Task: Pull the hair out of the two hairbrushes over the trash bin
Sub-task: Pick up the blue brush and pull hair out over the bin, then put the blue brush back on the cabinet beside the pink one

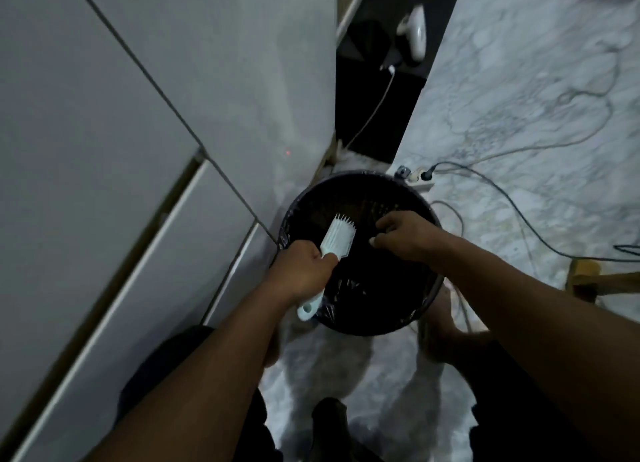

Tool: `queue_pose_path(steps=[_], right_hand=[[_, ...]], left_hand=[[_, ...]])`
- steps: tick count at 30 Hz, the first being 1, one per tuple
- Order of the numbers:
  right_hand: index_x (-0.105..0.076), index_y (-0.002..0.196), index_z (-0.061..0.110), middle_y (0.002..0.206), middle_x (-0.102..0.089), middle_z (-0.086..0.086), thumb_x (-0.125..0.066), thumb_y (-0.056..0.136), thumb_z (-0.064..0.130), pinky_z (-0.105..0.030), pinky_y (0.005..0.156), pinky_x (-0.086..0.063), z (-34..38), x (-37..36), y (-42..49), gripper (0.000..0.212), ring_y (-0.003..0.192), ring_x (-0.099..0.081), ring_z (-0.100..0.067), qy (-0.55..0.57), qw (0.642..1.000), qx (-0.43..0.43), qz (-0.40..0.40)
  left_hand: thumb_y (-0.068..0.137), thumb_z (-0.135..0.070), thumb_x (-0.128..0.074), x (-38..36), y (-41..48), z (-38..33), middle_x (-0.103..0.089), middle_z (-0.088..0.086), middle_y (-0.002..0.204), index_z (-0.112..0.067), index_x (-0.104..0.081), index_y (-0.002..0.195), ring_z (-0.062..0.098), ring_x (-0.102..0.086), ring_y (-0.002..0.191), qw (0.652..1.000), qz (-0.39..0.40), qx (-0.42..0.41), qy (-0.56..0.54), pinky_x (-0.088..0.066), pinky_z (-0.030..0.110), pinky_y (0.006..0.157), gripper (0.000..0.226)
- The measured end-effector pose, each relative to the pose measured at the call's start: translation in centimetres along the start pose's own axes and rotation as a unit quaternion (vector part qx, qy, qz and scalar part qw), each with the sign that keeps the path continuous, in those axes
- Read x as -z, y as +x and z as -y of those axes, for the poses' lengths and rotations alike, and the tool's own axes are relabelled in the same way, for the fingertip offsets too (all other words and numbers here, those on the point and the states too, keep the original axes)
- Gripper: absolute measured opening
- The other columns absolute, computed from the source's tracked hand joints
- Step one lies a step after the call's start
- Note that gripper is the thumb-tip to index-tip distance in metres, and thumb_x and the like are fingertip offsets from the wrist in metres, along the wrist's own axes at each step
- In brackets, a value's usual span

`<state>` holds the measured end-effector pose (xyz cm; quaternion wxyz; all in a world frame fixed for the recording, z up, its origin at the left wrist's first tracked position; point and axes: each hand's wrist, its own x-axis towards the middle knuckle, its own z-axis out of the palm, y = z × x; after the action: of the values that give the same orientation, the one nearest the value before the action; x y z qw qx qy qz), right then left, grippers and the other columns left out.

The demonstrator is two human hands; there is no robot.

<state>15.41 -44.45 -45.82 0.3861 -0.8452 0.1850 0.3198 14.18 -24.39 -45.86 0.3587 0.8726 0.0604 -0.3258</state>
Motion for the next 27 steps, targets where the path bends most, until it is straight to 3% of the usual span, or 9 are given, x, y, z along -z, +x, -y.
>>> queue_pose_path(steps=[5, 8, 12, 14, 17, 20, 22, 25, 27], right_hand=[[-0.072, 0.113, 0.006, 0.087, -0.067, -0.011, -0.066, 0.089, 0.016, -0.033, 0.065, -0.051, 6.9, 6.0, -7.7, 0.026, 0.075, -0.063, -0.026, -0.039, 0.993, 0.088, -0.066], [-0.072, 0.111, 0.003, 0.082, -0.062, -0.009, -0.063, 0.09, 0.012, -0.025, 0.054, -0.045, 10.7, 9.1, -13.5, 0.024, 0.066, -0.055, -0.021, -0.055, 0.984, 0.141, -0.098], [-0.071, 0.105, 0.005, 0.088, -0.062, -0.011, -0.064, 0.091, 0.019, -0.032, 0.06, -0.046, 15.1, 12.0, -21.6, 0.021, 0.075, -0.055, -0.025, -0.056, 0.967, 0.203, -0.144], [-0.069, 0.095, 0.003, 0.085, -0.062, -0.012, -0.064, 0.088, 0.018, -0.034, 0.061, -0.046, 16.9, 13.1, -25.2, 0.017, 0.071, -0.055, -0.025, -0.055, 0.958, 0.227, -0.165], [-0.069, 0.097, 0.006, 0.089, -0.065, -0.01, -0.064, 0.087, 0.02, -0.039, 0.066, -0.052, 19.5, 14.3, -30.3, 0.017, 0.074, -0.058, -0.026, -0.073, 0.941, 0.271, -0.189], [-0.068, 0.104, 0.011, 0.108, -0.069, -0.011, -0.067, 0.087, 0.023, -0.045, 0.089, -0.056, 22.2, 14.6, -34.9, 0.021, 0.097, -0.067, -0.03, -0.1, 0.921, 0.307, -0.22], [-0.069, 0.106, 0.01, 0.11, -0.07, -0.015, -0.067, 0.088, 0.023, -0.044, 0.083, -0.057, 24.1, 14.4, -37.2, 0.022, 0.093, -0.067, -0.033, -0.111, 0.911, 0.329, -0.224], [-0.068, 0.112, 0.014, 0.107, -0.069, -0.014, -0.069, 0.088, 0.024, -0.036, 0.069, -0.051, 27.1, 13.4, -40.1, 0.026, 0.077, -0.057, -0.024, -0.123, 0.898, 0.36, -0.222], [-0.068, 0.117, 0.014, 0.114, -0.068, -0.012, -0.07, 0.089, 0.025, -0.041, 0.085, -0.057, 29.2, 12.4, -41.6, 0.031, 0.088, -0.061, -0.023, -0.131, 0.888, 0.381, -0.223]], left_hand=[[0.089, -0.043, -0.07, 5.4, -6.8, -6.3, -0.053, 0.0, 0.061, -0.015, -0.051, 0.063, 0.014, -0.052, 0.056, 0.994, -0.078, -0.067, 0.034, -0.036, 0.027, 0.048, 0.042], [0.09, -0.041, -0.07, 9.0, -11.4, -10.2, -0.052, -0.001, 0.06, -0.014, -0.052, 0.064, 0.014, -0.053, 0.056, 0.983, -0.135, -0.113, 0.058, -0.031, 0.021, 0.043, 0.042], [0.088, -0.039, -0.068, 13.2, -18.1, -14.7, -0.07, 0.013, 0.073, 0.0, -0.064, 0.074, 0.029, -0.07, 0.07, 0.962, -0.205, -0.171, 0.061, -0.058, 0.036, 0.063, 0.041], [0.087, -0.039, -0.067, 15.0, -21.5, -16.3, -0.074, 0.017, 0.078, -0.001, -0.065, 0.076, 0.032, -0.074, 0.07, 0.951, -0.232, -0.195, 0.058, -0.063, 0.047, 0.07, 0.04], [0.087, -0.04, -0.065, 17.6, -26.2, -18.1, -0.075, 0.016, 0.08, -0.002, -0.067, 0.078, 0.031, -0.074, 0.071, 0.93, -0.282, -0.222, 0.074, -0.062, 0.044, 0.07, 0.039], [0.088, -0.04, -0.063, 20.2, -30.5, -18.7, -0.069, 0.007, 0.079, -0.006, -0.065, 0.082, 0.02, -0.064, 0.068, 0.907, -0.341, -0.231, 0.087, -0.045, 0.028, 0.053, 0.034], [0.087, -0.041, -0.062, 22.0, -32.9, -18.5, -0.065, 0.004, 0.077, -0.009, -0.062, 0.081, 0.015, -0.059, 0.066, 0.893, -0.377, -0.229, 0.085, -0.038, 0.026, 0.051, 0.032], [0.086, -0.041, -0.062, 24.8, -35.7, -17.3, -0.067, 0.005, 0.077, -0.008, -0.066, 0.084, 0.019, -0.064, 0.071, 0.879, -0.417, -0.218, 0.081, -0.048, 0.029, 0.059, 0.033], [0.085, -0.04, -0.062, 26.9, -37.2, -16.3, -0.069, 0.006, 0.077, -0.006, -0.068, 0.085, 0.022, -0.067, 0.074, 0.87, -0.439, -0.207, 0.081, -0.053, 0.032, 0.065, 0.034]])
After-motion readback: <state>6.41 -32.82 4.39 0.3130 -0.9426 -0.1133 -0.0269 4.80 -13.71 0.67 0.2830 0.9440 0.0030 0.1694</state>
